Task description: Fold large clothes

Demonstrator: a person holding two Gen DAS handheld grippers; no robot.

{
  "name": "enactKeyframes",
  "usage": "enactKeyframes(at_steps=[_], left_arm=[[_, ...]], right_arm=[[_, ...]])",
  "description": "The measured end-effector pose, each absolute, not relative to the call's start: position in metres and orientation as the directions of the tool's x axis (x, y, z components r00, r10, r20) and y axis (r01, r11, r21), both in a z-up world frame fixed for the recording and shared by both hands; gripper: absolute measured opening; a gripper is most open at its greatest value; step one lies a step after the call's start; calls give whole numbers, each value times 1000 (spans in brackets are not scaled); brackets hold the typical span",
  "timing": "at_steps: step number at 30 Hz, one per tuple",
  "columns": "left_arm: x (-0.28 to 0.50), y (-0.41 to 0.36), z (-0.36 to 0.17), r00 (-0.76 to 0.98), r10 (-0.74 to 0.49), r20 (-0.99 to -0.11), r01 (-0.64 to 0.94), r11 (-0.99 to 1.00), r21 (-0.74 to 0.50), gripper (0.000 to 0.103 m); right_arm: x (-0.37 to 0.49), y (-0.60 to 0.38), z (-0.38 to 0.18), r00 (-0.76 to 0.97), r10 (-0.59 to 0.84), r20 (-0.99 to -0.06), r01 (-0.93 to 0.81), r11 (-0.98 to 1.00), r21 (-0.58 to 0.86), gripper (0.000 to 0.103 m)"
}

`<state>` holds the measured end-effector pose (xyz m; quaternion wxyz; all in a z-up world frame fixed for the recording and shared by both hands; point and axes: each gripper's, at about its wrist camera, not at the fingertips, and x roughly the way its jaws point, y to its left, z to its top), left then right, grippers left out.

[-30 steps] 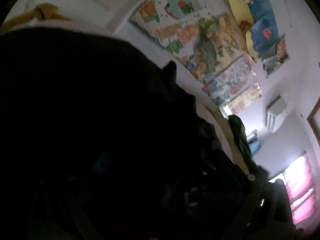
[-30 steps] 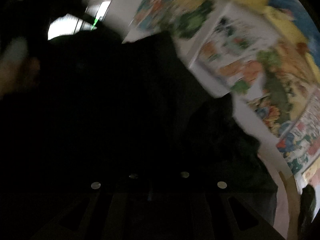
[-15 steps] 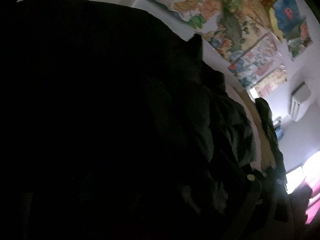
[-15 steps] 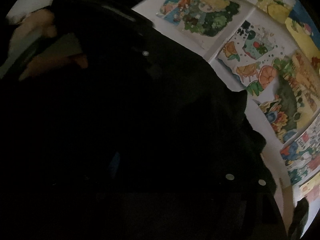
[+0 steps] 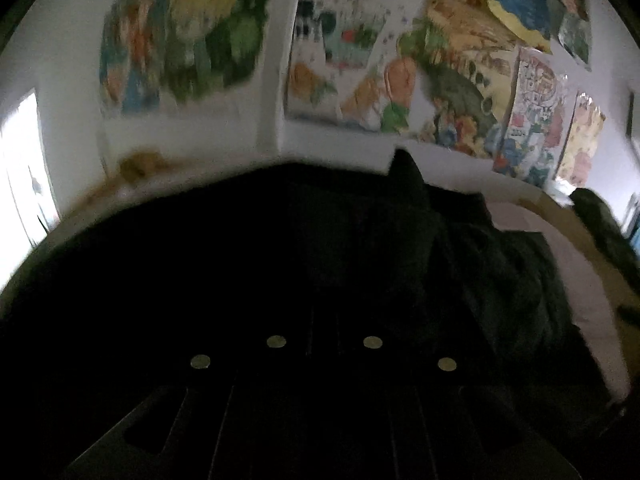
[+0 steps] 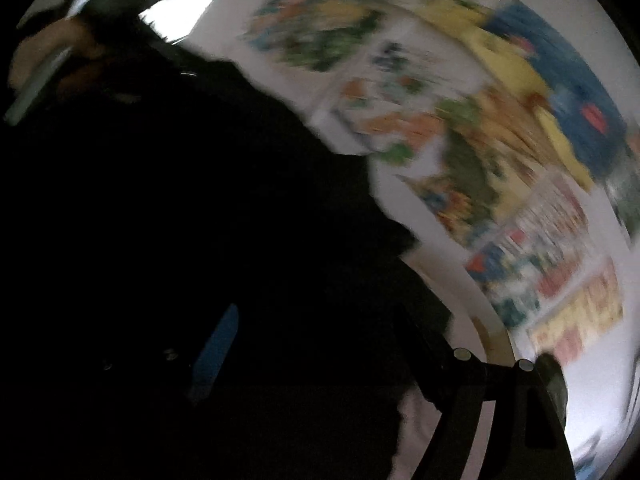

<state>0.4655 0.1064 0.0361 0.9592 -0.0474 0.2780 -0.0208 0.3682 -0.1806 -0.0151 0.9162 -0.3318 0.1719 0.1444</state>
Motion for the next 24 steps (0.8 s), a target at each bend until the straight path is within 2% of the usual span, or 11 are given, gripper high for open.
enactKeyframes(at_steps=[3,5,6,7,8,9,11,13,15,24], left_arm=[[477,100,27,820,-19,-572,-3,999,-36,6],[489,95,12,788,5,-616,-16,1000,-13,6],[495,94,1,769,22,-639,-25,1000,3,6],[500,93,-9,753,38,-657,-31,999,23,6],[504,92,-15,742,46,-668,-33,999,32,6],[507,94,-21,732,46,-679,-33,999,32,6],[510,97,-29,722,50,-690,-36,999,34,6],[514,97,-34,717,62,-694,-38,998,50,7],[516,96,-41,705,70,-706,-32,997,66,7],[530,104,-67,672,62,-738,-39,998,48,13]], right_arm=[[399,-218,4,896,142,-421,-314,873,-374,79],[431,-238,1,874,133,-467,-274,929,-248,79],[445,-242,-4,861,123,-493,-261,940,-220,75],[459,-244,-11,846,113,-521,-251,947,-202,67],[471,-244,-17,831,102,-546,-246,949,-197,46],[483,-244,-26,811,93,-578,-243,951,-189,35],[510,-248,-48,741,116,-661,-255,960,-117,35],[525,-250,-67,694,149,-705,-255,966,-47,35],[532,-242,-83,661,133,-739,-273,959,-72,35],[542,-239,-112,665,102,-740,-271,956,-111,36]])
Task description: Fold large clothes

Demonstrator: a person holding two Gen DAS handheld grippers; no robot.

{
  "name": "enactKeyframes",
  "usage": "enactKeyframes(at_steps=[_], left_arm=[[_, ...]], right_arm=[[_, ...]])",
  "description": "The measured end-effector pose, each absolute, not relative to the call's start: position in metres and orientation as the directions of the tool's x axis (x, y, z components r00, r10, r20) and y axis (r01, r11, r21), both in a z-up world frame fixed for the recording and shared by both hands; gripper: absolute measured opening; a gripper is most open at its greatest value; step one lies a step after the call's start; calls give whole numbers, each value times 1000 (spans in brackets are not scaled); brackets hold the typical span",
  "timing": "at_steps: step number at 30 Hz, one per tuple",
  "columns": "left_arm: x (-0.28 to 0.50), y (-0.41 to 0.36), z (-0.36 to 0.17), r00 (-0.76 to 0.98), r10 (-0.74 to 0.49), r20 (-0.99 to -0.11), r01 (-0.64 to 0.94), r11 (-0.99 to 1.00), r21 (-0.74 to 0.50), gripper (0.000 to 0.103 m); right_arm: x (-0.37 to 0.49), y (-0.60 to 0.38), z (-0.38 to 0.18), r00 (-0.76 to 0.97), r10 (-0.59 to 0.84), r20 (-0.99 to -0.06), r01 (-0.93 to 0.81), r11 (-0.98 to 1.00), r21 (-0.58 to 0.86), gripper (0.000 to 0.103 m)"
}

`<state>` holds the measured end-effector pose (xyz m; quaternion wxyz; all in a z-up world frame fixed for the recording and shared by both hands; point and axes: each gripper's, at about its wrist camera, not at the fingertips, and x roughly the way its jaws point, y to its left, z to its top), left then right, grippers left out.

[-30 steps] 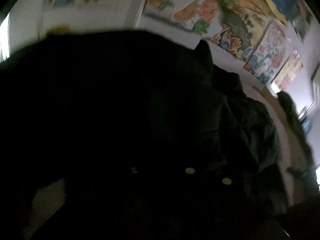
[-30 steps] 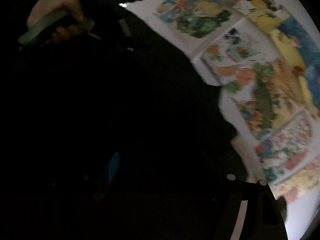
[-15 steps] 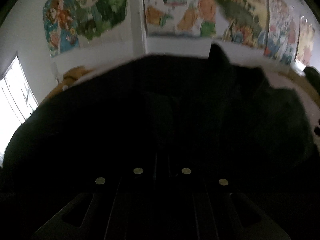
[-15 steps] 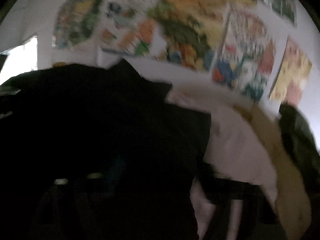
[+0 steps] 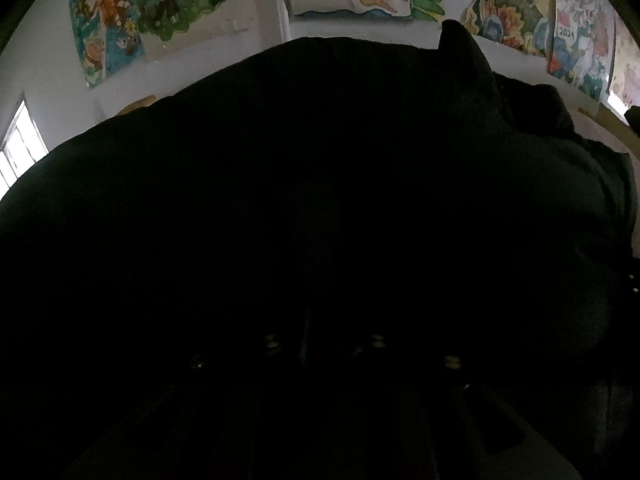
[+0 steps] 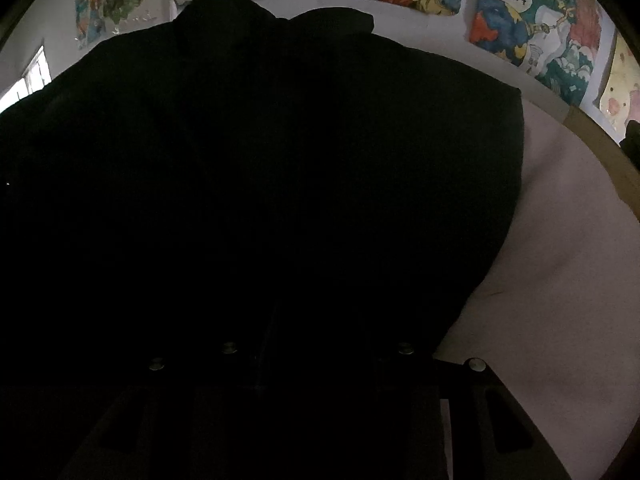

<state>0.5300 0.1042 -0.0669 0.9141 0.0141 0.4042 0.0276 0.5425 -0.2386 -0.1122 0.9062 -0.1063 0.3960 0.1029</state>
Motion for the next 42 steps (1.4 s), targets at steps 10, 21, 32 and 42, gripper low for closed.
enactKeyframes(at_steps=[10,21,32,42], left_arm=[[496,120,-34,683,-57,-728,-11,996,-88,48],[373,174,17,781,-67,-621,-106,966,-237,83],[240,243,24,795,-41,-606,-289,852,-436,100],[185,294,-16,851,-92,-517,-353,629,-692,101]], right_arm=[[527,-254,-69,651,130,-748,-236,971,-37,85],[436,-187,41,699,218,-681,-317,948,-23,103],[345,-78,99,707,375,-600,-515,854,-74,103],[356,-10,55,635,400,-661,-538,843,-7,103]])
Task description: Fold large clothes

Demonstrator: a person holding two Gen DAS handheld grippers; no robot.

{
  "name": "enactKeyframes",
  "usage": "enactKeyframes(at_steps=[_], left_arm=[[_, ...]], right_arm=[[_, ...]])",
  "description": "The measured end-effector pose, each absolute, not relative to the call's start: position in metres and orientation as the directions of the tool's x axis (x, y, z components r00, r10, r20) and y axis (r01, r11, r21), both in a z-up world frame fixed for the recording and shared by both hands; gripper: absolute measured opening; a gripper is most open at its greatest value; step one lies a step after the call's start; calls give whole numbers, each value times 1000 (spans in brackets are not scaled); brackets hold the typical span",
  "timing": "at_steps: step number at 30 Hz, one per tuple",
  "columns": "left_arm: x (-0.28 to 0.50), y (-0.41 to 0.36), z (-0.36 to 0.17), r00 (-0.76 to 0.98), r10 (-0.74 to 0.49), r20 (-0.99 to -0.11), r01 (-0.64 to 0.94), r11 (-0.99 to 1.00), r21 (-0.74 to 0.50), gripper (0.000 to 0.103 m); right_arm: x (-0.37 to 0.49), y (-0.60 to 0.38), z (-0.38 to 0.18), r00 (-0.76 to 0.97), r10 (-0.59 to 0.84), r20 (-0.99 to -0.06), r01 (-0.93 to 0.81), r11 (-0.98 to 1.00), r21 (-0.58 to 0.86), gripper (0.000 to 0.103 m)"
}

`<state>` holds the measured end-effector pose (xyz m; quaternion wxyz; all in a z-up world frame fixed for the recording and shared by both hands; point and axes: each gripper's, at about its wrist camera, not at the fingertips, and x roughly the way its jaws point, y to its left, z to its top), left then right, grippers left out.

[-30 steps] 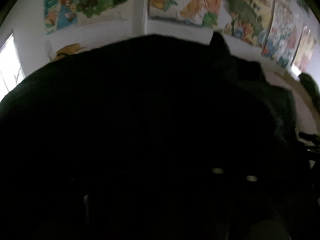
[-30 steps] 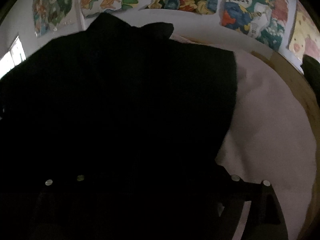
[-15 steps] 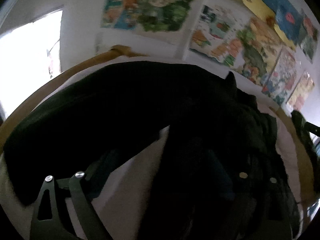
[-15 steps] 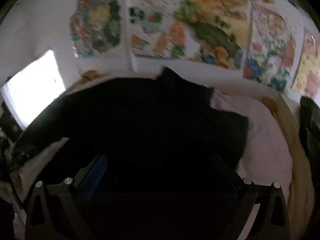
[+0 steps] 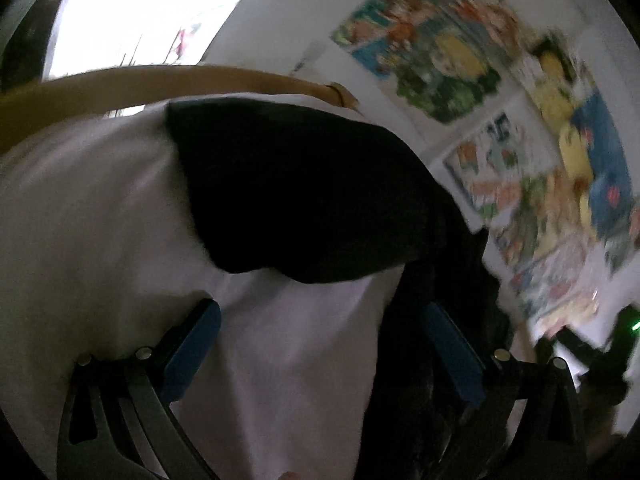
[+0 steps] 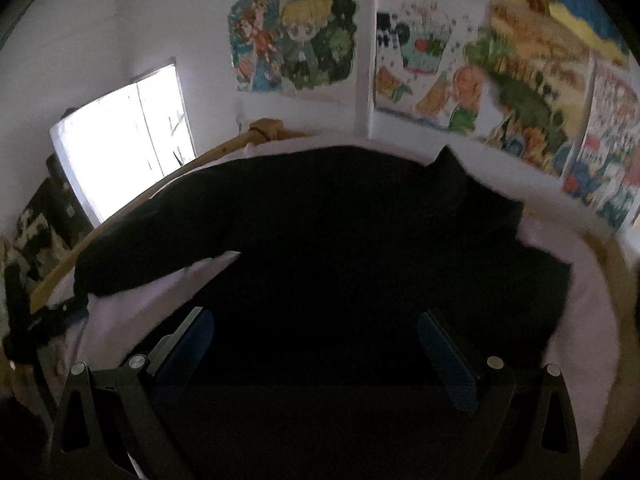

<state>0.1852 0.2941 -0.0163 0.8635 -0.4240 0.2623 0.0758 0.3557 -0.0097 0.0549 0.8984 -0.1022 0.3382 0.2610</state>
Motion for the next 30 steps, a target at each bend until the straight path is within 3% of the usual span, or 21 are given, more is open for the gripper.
enactKeyframes(at_steps=[6,11,18,20,22,25,29,30], left_arm=[[184,317,-31,891,-27,-454,-380,501,-777,101],[184,320,-43,894,104,-435,-438,397,-807,101],[184,307,-46,870,241,-430,-492,402,-772,97],[179,307,-49,864,275,-422,-500,381,-777,86],[176,308,-53,857,294,-423,-509,356,-784,62],[175,311,-58,853,301,-426,-512,333,-792,39],[176,313,-59,859,309,-408,-499,332,-800,25],[175,312,-58,860,316,-401,-497,340,-798,17]], right_arm=[[394,27,9,725,317,-612,-505,848,-159,103],[437,33,-21,740,279,-612,-446,885,-135,103],[481,29,-37,734,289,-615,-416,906,-71,103],[491,35,-44,732,282,-620,-417,905,-82,103],[497,41,-52,725,272,-632,-413,907,-83,103],[509,53,-71,716,220,-663,-395,910,-125,103],[516,71,-97,707,116,-698,-390,887,-248,103],[518,75,-103,705,88,-703,-388,878,-279,103]])
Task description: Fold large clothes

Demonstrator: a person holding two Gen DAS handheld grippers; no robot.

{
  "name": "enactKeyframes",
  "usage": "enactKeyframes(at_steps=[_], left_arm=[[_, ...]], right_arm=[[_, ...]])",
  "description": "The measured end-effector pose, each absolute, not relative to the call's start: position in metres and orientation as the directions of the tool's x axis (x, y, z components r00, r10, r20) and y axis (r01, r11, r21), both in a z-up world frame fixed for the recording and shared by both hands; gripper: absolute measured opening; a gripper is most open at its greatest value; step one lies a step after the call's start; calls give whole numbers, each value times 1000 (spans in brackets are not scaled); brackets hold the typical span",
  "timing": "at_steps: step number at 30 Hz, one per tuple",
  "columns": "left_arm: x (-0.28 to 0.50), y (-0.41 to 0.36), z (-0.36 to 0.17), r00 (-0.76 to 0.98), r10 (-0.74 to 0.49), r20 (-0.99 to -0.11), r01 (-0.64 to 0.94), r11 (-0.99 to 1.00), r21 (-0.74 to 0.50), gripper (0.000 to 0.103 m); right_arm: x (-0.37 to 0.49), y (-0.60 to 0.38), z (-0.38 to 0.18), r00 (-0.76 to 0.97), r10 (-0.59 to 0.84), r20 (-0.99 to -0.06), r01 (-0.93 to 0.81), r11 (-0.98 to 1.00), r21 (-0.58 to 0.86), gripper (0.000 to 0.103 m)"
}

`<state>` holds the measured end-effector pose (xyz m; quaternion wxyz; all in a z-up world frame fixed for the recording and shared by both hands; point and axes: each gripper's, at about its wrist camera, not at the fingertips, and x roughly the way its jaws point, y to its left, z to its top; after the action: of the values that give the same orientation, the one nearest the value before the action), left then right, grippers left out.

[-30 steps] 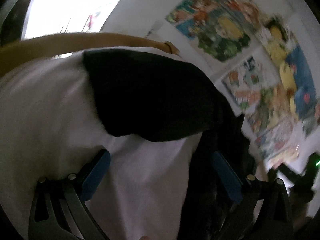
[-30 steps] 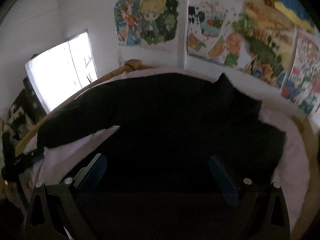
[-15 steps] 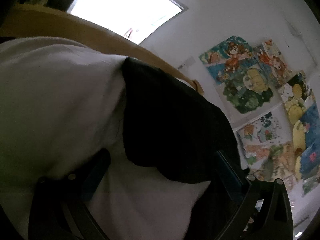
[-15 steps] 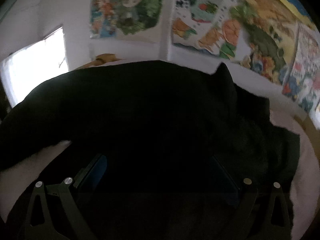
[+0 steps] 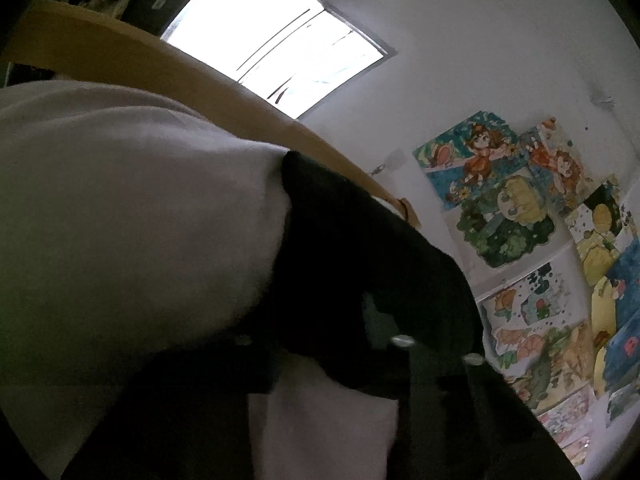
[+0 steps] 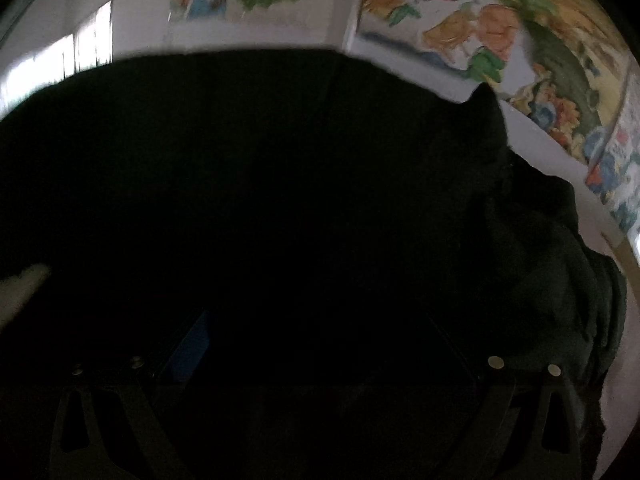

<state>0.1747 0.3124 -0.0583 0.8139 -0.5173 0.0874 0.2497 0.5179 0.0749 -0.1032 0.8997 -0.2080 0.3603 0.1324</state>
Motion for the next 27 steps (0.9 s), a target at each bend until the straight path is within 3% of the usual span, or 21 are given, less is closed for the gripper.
enactKeyframes(at_steps=[4,10,14,19,27], left_arm=[[173,311,-49,870,322,-372,-481,393,-784,6],[170,305,-14,898,322,-300,-432,512,-743,4],[172,298,22,926,295,-237,-372,604,-704,4],[178,269,75,958,249,-145,-281,701,-655,4],[212,201,139,989,125,-76,-146,836,-529,4]], right_arm=[[520,73,-112,705,86,-703,-385,880,-279,103],[512,56,-95,696,196,-691,-419,892,-169,103],[502,39,-62,633,298,-715,-464,885,-43,103],[482,2,-2,668,337,-663,-489,871,-50,103],[460,-70,62,670,388,-633,-457,888,60,103]])
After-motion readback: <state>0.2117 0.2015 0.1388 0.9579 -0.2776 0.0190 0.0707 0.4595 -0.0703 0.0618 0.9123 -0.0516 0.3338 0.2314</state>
